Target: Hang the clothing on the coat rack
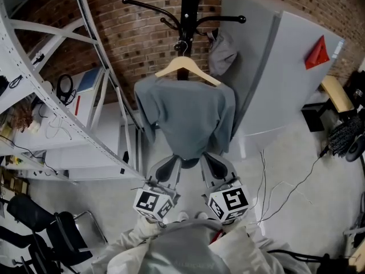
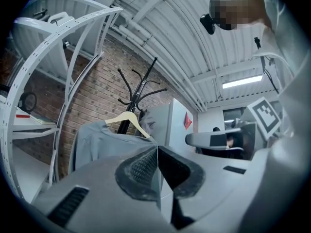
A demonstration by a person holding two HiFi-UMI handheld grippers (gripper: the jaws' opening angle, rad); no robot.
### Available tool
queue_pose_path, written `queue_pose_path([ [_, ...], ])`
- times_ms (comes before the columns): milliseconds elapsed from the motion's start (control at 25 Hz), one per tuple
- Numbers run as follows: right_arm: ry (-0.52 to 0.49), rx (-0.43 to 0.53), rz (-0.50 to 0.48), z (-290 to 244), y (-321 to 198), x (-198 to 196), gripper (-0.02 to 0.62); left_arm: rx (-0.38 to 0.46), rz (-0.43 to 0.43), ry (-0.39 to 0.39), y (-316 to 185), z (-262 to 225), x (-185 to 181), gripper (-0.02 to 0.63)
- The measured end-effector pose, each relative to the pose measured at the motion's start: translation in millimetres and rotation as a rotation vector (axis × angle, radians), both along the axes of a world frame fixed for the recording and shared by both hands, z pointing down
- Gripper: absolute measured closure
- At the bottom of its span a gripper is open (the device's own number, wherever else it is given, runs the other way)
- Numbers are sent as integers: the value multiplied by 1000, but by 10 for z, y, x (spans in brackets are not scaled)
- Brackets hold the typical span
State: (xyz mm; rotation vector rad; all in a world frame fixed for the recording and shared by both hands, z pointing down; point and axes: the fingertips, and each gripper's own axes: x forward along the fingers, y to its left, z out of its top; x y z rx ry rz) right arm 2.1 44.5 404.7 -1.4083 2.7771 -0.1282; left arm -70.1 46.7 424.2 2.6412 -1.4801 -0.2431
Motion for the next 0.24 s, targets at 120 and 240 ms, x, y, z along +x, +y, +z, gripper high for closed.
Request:
queue_pose_path([
  [120,0,-4,0,9,-32,68,571,9,8,0,-26,50,70,594],
  [240,5,-10,-3,23,-67,118,571,15,16,1,-47,87,141,594],
])
